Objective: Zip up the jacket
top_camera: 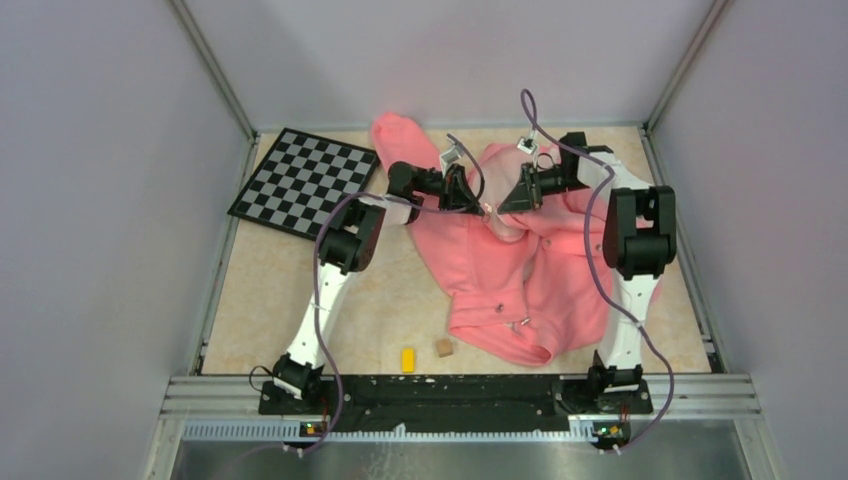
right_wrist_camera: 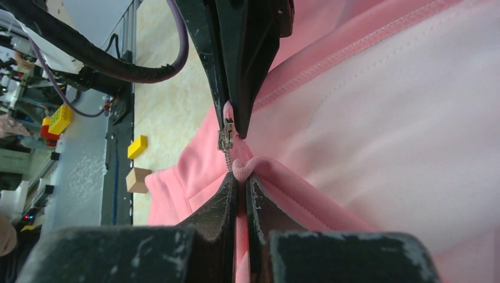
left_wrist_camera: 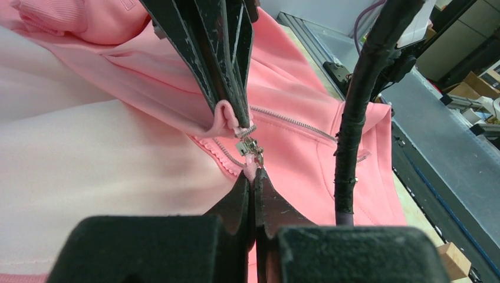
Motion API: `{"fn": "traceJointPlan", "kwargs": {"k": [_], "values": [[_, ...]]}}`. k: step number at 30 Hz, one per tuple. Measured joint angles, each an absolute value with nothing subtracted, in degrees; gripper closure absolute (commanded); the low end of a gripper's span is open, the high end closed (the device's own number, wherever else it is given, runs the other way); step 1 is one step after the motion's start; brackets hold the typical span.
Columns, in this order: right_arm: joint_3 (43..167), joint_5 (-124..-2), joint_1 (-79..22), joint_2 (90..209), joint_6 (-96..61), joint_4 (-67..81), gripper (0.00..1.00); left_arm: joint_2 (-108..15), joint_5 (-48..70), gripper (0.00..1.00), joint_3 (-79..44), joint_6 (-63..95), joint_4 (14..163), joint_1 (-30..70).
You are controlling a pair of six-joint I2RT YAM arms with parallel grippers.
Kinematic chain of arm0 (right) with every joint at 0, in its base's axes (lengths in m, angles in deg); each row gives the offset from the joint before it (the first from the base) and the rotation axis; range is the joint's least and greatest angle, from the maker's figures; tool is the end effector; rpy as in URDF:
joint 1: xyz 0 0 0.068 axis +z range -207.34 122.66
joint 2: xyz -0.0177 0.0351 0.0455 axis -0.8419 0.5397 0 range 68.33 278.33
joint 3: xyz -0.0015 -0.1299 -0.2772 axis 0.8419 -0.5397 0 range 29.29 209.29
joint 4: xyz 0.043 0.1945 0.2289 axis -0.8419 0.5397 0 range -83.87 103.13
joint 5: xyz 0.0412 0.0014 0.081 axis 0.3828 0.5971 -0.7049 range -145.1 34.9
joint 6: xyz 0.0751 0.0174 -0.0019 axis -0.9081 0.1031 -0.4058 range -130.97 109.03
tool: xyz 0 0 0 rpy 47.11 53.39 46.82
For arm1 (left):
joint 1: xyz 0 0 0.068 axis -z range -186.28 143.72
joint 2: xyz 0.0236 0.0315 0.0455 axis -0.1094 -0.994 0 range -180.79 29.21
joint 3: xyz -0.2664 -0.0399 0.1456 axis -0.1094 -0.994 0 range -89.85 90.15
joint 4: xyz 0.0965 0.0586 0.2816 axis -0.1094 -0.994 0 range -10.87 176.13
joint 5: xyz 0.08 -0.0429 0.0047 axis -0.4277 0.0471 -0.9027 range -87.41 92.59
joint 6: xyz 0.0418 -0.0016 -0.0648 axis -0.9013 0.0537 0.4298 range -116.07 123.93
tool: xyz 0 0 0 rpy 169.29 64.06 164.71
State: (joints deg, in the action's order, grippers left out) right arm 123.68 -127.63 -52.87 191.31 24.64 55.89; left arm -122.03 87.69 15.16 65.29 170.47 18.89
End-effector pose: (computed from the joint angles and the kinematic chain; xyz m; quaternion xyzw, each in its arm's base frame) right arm 0.4778 0.1000 0.1862 -0.3313 0.7329 0.5449 0.2368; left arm 0.5041 -0.3091 0.1388 0.4779 0.4952 -0.6695 0.2796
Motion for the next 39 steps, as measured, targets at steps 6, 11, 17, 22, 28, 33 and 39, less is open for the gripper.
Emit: {"fn": "traceJointPlan", "kwargs": {"k": [6, 11, 17, 22, 28, 33, 39], "values": [[123.8, -127.6, -52.9, 190.7, 23.4, 53.4, 1.00, -122.0, 87.9, 1.00, 15.2, 65.5, 170.7, 18.9], [123.8, -127.7, -52.8, 190.7, 23.7, 53.7, 1.00, -122.0, 88.1, 1.00, 15.2, 65.5, 170.6, 19.0], [123.9, -128.3, -52.5, 190.7, 25.6, 55.2, 1.00, -122.0, 88.3, 1.00, 16.0, 65.3, 170.4, 19.0], [123.9, -128.7, -52.5, 190.7, 27.3, 56.9, 1.00, -122.0, 88.3, 1.00, 16.2, 65.3, 169.9, 19.1], [123.9, -129.0, -52.5, 190.7, 28.4, 57.9, 1.00, -122.0, 88.3, 1.00, 16.2, 64.8, 168.9, 19.1], [123.9, -129.4, -52.5, 190.6, 29.1, 58.3, 1.00, -122.0, 88.3, 1.00, 16.2, 64.0, 168.0, 19.1], [123.9, -129.6, -52.5, 190.6, 29.1, 58.4, 1.00, -122.0, 88.3, 1.00, 16.2, 63.8, 167.9, 19.1]]}}
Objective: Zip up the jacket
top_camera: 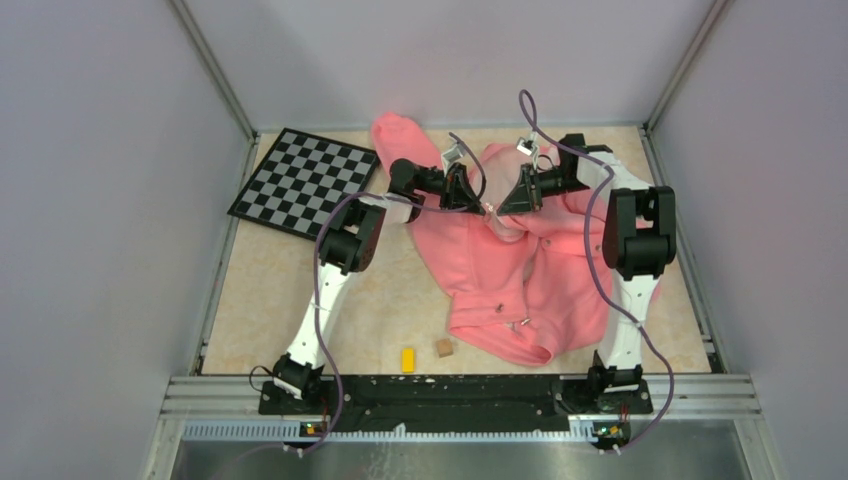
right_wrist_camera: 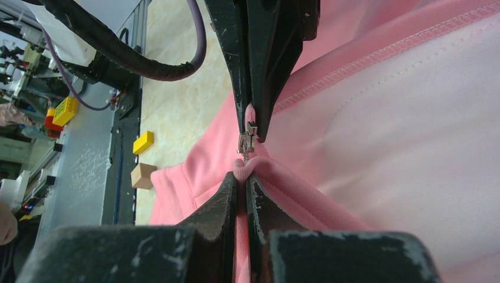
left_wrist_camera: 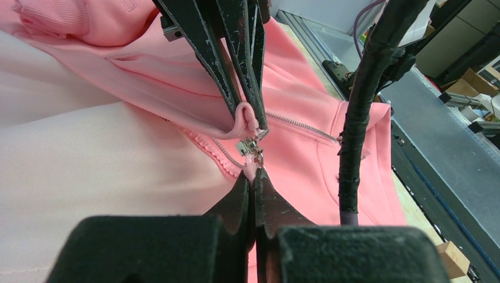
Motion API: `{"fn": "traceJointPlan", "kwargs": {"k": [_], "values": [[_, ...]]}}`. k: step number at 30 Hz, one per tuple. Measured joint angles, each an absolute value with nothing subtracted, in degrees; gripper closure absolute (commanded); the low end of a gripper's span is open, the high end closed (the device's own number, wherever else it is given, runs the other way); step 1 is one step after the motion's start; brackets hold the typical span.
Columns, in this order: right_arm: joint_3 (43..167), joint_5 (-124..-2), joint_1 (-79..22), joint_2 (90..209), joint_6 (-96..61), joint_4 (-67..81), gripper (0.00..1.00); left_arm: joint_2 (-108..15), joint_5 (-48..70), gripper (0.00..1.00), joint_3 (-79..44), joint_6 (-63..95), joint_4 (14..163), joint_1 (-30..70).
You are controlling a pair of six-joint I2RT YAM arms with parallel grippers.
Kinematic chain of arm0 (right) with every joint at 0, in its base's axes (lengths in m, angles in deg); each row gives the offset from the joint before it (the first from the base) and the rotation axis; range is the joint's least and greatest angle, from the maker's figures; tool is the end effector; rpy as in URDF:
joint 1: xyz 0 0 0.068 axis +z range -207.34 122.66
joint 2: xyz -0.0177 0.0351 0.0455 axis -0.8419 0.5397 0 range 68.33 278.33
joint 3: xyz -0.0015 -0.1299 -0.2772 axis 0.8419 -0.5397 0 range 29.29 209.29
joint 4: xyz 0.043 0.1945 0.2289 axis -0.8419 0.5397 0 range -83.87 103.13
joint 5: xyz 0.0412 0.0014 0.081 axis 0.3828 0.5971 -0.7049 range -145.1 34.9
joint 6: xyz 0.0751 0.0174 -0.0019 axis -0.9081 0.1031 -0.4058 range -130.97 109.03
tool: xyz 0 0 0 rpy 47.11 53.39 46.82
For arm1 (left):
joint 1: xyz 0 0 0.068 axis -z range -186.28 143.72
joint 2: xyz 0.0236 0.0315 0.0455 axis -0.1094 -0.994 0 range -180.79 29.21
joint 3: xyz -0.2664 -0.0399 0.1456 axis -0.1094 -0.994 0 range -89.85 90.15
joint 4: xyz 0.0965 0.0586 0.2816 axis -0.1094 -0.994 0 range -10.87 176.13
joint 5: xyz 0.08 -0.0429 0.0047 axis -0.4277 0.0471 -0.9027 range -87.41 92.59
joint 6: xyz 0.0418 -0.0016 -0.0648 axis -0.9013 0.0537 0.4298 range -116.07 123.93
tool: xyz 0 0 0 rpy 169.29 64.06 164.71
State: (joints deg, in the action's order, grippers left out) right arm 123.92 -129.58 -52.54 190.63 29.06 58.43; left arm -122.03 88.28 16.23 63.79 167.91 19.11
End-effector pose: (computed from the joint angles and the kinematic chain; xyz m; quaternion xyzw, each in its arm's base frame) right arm 0.4726 0.1030 0.1943 -0.3513 0.7129 0.5535 0.2488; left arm 0.5064 -0.3128 0.1413 0.4827 0.4945 -0.6684 0.2752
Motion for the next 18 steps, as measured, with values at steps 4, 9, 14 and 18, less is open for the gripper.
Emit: {"fn": "traceJointPlan", "kwargs": {"k": [4, 9, 14, 18], "values": [[123.9, -129.8, -52.5, 190.6, 29.1, 58.4, 1.00, -122.0, 88.3, 1.00, 16.2, 63.8, 167.9, 19.1], [123.9, -129.9, -52.3, 190.6, 29.1, 58.4, 1.00, -122.0, 88.3, 1.00, 16.2, 63.8, 167.9, 19.1], [123.9, -129.9, -52.2, 190.1, 28.4, 57.3, 1.00, -122.0, 88.3, 1.00, 16.2, 63.8, 167.9, 19.1], [123.8, -129.8, -52.2, 189.7, 26.7, 55.3, 1.00, -122.0, 88.3, 1.00, 16.2, 64.3, 168.1, 19.1]]}}
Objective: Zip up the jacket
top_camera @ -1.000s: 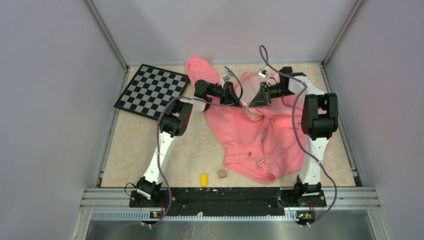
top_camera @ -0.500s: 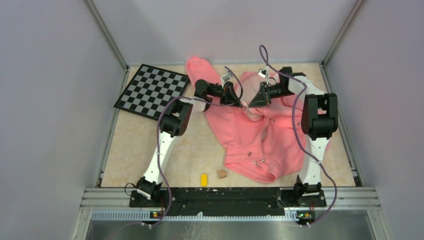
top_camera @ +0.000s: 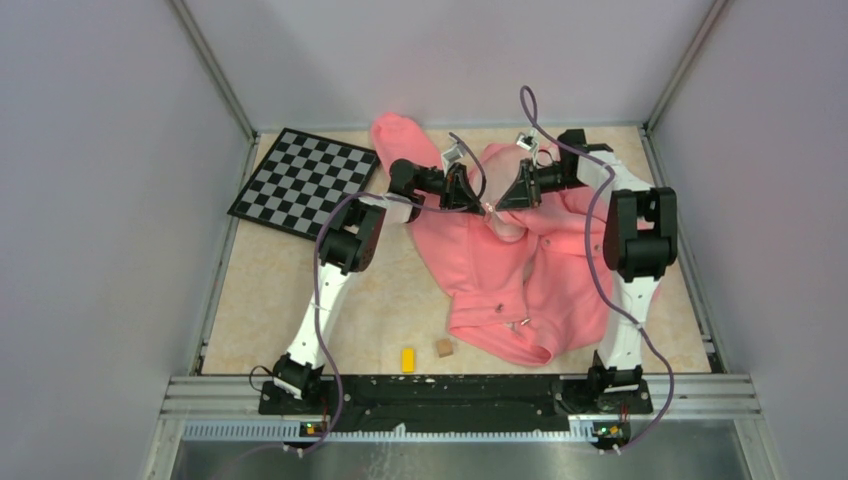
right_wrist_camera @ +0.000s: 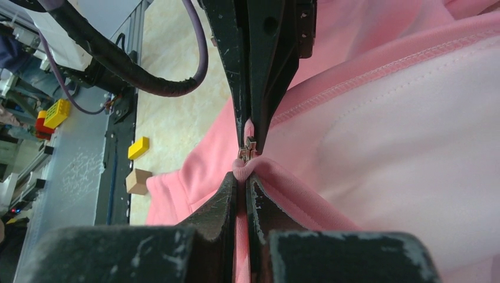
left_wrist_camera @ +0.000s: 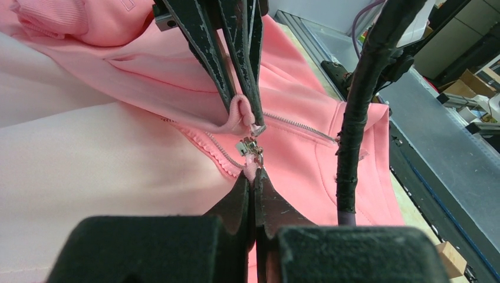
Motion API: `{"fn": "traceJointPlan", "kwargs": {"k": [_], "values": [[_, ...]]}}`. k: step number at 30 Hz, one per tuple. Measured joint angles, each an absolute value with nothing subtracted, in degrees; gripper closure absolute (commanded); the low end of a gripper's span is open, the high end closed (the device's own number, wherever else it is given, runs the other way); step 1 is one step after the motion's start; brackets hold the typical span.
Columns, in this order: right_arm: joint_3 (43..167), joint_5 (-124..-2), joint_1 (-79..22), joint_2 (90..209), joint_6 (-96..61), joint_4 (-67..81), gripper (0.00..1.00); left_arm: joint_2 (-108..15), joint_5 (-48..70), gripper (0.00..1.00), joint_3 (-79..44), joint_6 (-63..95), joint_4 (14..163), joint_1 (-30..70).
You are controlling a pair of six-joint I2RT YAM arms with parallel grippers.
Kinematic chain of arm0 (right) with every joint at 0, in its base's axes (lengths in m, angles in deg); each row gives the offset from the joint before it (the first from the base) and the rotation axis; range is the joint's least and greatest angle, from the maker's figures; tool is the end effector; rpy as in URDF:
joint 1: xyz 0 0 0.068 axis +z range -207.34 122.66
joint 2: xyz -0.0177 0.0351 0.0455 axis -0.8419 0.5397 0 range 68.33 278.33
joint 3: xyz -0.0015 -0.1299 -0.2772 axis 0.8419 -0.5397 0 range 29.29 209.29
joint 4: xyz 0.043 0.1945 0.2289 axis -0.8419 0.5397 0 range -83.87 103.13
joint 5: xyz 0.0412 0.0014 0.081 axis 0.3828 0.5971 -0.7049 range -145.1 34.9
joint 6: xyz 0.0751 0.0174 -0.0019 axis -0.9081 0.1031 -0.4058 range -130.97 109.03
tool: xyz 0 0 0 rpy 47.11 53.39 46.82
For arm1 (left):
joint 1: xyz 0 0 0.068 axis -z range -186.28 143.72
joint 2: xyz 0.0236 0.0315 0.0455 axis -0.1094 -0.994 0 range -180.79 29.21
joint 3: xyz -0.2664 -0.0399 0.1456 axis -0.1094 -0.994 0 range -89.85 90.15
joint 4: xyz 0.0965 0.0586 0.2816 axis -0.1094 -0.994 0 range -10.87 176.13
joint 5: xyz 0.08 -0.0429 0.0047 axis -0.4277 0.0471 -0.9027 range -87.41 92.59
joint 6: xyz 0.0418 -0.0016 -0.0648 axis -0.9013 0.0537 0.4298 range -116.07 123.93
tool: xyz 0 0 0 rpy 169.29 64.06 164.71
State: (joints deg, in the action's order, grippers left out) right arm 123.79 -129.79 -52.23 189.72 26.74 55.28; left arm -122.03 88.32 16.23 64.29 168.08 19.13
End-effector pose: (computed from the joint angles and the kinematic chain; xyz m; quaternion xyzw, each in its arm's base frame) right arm 0.4751 0.1059 0.2022 -0.3567 0.7077 0.5508 0.2617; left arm 0.5061 -0.3129 0.1415 0.4816 0.4957 -0.6692 0.2729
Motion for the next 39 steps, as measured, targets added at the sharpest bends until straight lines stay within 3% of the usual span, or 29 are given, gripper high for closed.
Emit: {"fn": "traceJointPlan", "kwargs": {"k": [12, 29, 39], "values": [[121.2, -128.8, -52.2, 188.4, 21.4, 48.3, 1.00, -122.0, 88.7, 1.00, 16.2, 67.0, 170.2, 19.3], [124.3, -129.4, -52.2, 189.1, 28.6, 57.8, 1.00, -122.0, 88.7, 1.00, 17.1, 67.3, 170.2, 19.3], [123.8, -129.5, -52.2, 189.1, 26.1, 54.4, 1.00, -122.0, 88.7, 1.00, 17.1, 68.2, 171.4, 19.3]]}}
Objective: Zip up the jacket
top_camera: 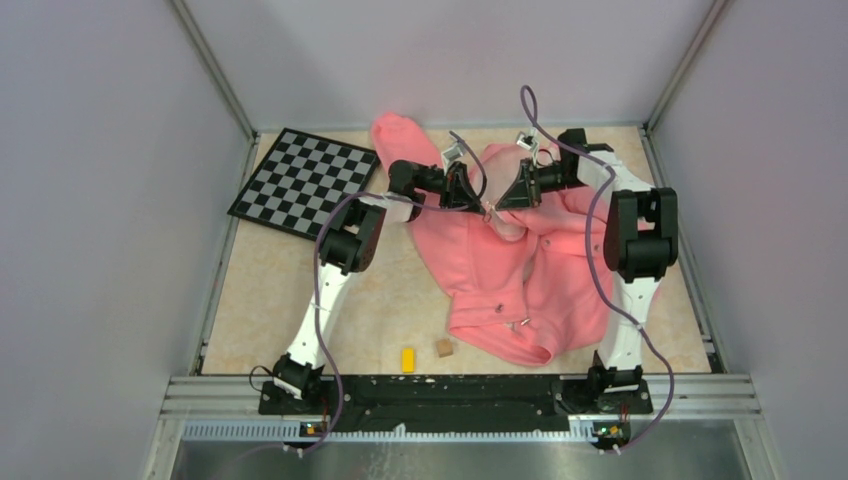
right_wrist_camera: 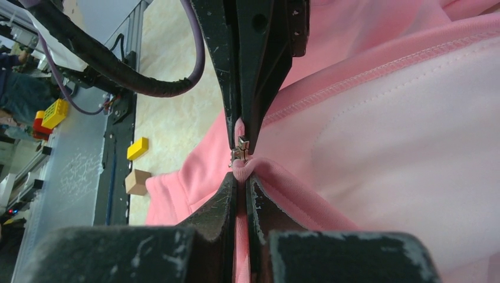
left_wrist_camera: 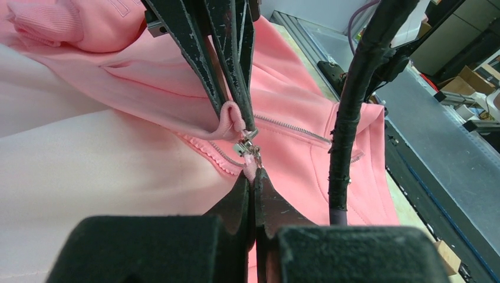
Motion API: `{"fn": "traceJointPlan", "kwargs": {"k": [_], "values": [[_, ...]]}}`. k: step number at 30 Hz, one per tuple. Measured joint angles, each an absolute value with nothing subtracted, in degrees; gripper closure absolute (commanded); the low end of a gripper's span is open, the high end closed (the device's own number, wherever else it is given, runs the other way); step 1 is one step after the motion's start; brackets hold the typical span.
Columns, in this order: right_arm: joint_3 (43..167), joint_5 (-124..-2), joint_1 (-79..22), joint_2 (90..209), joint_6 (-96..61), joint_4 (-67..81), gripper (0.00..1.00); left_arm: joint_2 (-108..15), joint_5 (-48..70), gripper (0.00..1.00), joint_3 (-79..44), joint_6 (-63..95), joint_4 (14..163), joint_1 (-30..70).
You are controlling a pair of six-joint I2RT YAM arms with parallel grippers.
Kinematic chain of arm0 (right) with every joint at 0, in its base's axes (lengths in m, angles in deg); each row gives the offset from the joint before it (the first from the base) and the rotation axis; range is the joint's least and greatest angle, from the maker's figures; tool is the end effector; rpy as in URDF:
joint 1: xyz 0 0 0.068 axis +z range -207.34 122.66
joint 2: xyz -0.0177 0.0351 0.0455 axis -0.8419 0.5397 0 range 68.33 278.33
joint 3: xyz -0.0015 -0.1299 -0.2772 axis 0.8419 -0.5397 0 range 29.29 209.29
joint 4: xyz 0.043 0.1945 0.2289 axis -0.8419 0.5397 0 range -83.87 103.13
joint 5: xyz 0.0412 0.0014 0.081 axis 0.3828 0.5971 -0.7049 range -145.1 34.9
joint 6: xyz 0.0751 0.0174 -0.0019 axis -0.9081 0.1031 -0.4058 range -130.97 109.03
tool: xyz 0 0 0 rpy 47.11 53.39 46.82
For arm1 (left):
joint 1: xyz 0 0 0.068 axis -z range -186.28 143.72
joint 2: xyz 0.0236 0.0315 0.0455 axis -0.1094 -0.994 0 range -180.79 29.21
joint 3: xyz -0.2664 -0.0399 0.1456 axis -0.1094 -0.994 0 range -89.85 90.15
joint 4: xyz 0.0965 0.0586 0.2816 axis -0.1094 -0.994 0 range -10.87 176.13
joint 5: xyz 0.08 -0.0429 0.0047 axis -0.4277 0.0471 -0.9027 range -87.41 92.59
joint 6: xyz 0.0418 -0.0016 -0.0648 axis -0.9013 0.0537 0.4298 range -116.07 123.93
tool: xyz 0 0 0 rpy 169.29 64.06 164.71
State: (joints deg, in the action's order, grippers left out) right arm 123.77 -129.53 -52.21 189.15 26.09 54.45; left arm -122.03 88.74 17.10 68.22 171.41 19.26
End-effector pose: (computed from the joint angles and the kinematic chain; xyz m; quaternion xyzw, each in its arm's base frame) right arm 0.4755 0.1060 0.2067 -0.3594 0.7073 0.5471 0.2671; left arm 0.5040 -0.3134 0.1494 0.4857 0.4919 -0.6699 0.2707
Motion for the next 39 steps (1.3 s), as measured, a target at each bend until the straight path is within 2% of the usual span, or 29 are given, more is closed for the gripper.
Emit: {"fn": "traceJointPlan", "kwargs": {"k": [39], "values": [[122.3, -130.5, -52.2, 189.1, 25.1, 52.6, 1.00, -122.1, 89.0, 1.00, 17.6, 70.3, 172.8, 19.0]]}}
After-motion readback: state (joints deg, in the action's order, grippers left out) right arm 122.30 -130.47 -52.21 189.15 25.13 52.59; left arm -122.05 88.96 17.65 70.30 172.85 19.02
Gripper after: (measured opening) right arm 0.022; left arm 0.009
